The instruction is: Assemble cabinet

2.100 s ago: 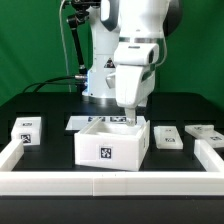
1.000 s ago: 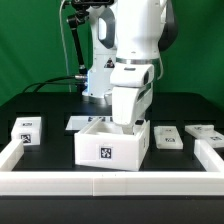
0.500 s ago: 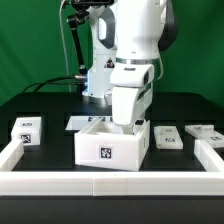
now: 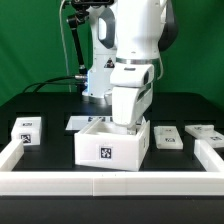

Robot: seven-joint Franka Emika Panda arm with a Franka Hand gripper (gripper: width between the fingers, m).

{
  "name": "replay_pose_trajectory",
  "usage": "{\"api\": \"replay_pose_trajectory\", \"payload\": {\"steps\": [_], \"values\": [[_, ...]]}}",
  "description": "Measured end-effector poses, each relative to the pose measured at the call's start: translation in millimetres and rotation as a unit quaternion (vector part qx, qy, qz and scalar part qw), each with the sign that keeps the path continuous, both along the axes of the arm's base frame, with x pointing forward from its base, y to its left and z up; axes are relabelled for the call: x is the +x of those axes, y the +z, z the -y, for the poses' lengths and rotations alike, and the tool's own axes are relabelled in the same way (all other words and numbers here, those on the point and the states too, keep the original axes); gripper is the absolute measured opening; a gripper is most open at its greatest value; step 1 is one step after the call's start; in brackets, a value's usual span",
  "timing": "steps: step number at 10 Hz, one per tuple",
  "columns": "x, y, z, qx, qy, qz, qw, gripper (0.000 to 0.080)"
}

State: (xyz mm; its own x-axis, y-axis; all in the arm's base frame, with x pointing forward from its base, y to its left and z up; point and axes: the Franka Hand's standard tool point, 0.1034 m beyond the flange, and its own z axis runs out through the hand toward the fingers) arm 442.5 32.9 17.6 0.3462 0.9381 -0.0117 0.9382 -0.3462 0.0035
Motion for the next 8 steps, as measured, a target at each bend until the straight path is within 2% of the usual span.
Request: {"api": "replay_pose_trajectory", "payload": {"steps": [1,2,3,8], "values": [[0.0,0.0,0.0,0.0,0.0,0.0,1.0,0.0134],[0.0,0.0,-0.1,0.0,0.0,0.0,1.0,0.0134],[-0.2,-0.1,0.1,0.0,0.0,0.0,1.0,0.0034],[-0.1,-0.1,0.0,0.0,0.0,0.0,1.0,0.0034]]}}
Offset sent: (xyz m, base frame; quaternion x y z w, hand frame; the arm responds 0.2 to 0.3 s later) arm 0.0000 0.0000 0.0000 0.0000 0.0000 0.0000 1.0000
